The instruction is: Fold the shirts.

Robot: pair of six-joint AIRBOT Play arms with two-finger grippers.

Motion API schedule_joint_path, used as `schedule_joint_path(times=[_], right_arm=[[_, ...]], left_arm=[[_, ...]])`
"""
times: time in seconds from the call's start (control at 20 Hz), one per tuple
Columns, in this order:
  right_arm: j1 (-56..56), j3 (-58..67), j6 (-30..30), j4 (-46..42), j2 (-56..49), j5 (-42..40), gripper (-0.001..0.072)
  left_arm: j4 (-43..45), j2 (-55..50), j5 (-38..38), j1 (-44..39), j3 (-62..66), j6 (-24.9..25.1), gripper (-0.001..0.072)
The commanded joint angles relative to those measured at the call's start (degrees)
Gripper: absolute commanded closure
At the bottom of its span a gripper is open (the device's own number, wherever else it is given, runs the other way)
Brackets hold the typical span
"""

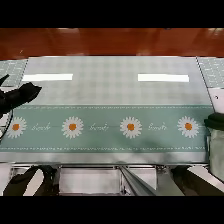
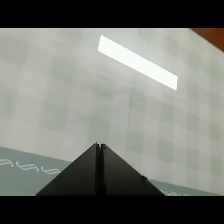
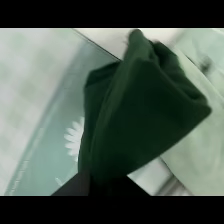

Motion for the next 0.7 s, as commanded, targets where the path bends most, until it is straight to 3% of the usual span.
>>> schedule_joint_path(times=[0.0, 0.2, 0.25, 0.3, 0.35, 0.5, 0.6, 0.65], right_arm=[[-7.37, -15.43, 0.87, -11.39, 9.27, 0.59, 0.0687], [-4.66, -29.35, -0.28, -21.57, 14.38, 0.72, 0.0686], [-3.63, -31.76, -0.22, -24.76, 14.64, 0.81, 0.0639], [-2.73, -33.92, 0.0, -27.19, 14.75, 0.94, 0.0421], [-2.38, -35.28, -0.09, -27.52, 14.73, 0.9, 0.0302], [-2.34, -36.04, -0.13, -27.54, 13.84, -0.24, 0.0301], [-2.32, -34.71, 0.9, -22.45, 11.58, -1.2, 0.0314], [-2.32, -33.2, 0.9, -15.93, 9.99, -2.27, 0.0399]], left_arm=[[0.04, -0.09, 5.18, 0.0, 0.04, 0.0, 0.069], [0.04, -1.22, 7.67, -0.09, 0.04, 0.0, 0.069], [0.04, -1.57, 7.63, -0.11, 0.04, 0.0, 0.0691], [0.02, -1.99, 7.65, -0.11, 0.04, 0.02, 0.0691], [0.04, -2.43, 7.72, -0.11, 0.04, 0.02, 0.069], [0.02, -3.67, 9.38, -0.11, 0.04, 0.02, 0.069], [0.02, -4.0, 11.54, -0.09, 0.42, 0.02, 0.069], [0.04, -4.02, 12.13, -0.07, 1.31, 0.02, 0.069]])
